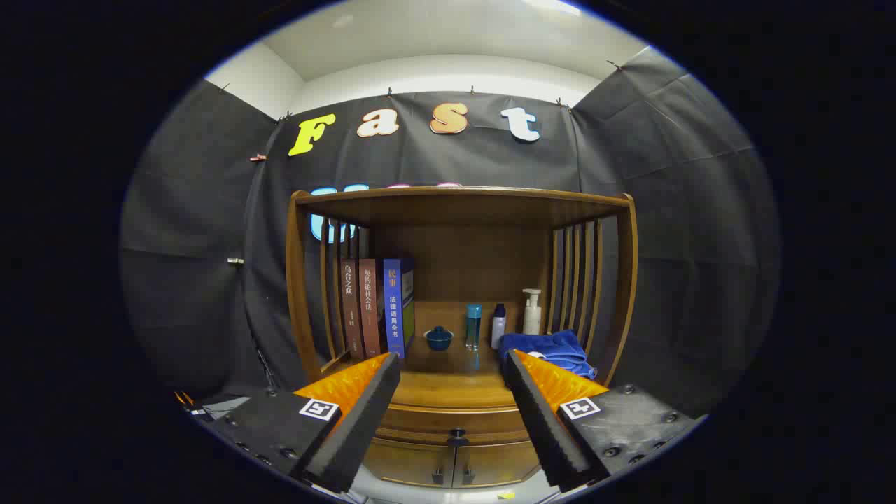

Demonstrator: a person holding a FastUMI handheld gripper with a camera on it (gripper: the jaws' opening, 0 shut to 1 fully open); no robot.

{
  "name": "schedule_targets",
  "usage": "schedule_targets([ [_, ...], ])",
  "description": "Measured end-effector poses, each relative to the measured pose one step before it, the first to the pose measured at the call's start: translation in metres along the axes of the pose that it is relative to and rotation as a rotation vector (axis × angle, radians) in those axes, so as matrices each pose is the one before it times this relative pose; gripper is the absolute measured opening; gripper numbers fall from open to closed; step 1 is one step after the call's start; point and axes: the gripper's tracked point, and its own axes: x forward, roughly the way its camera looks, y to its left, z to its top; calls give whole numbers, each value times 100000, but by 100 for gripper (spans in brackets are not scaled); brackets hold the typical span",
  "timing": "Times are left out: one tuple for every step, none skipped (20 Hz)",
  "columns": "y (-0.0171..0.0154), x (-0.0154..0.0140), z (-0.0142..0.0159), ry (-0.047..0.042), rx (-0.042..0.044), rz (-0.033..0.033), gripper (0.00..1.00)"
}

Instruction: Pull open the drawer, take out the items inside it, and place them on the countertop above the cabinet.

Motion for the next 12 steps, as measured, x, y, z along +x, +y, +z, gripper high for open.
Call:
schedule_targets([
  [-421, 6, 79, -264, 1561, -444, 99],
  [-190, 87, -121, 76, 940, -493, 99],
  [-6, 93, -106, 182, -91, -164, 99],
  [-59, -65, -163, 126, -637, -183, 99],
  [-52, -24, -54, 91, -492, 27, 98],
  [-23, 39, 13, 247, -57, 287, 98],
  [-18, 34, -62, 296, 33, 61, 99],
  [147, 125, -131, 347, -48, 233, 99],
  [95, 47, -25, 370, -326, 217, 99],
  [123, 18, 36, 7, -551, 152, 99],
  [159, -40, 157, -322, -344, 413, 99],
  [-111, 0, 121, -355, 101, 7, 99],
])
